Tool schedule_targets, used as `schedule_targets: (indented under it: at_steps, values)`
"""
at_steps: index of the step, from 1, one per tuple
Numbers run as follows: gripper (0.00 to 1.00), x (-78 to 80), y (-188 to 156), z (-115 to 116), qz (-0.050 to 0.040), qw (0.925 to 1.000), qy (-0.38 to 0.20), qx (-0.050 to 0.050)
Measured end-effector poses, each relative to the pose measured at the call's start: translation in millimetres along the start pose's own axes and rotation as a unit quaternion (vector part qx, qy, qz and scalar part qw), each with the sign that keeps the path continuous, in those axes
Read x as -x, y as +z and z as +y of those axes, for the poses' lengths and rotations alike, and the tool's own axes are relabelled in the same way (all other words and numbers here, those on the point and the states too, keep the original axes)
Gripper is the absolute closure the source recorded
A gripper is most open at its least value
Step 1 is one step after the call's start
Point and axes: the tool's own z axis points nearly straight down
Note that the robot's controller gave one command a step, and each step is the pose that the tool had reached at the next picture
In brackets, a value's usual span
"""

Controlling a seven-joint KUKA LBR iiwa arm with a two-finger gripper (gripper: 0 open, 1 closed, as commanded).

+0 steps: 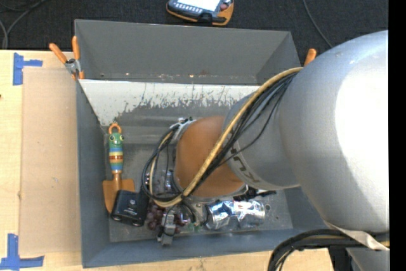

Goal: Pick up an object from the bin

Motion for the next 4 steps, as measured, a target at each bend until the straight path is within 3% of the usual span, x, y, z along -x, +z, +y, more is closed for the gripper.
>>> schedule_targets:
  at_steps: [1,3,4]
  values:
    - [1.0,-1.3,1.7,0.8,0.0114,0.9994,-0.034,-0.004]
    - [1.0,-1.4,-3.6,0.4,0.0127,0.9993,-0.036,-0.004]
    - [1.0,-4.0,-28.6,-1.2,0.0187,0.9992,-0.035,-0.007]
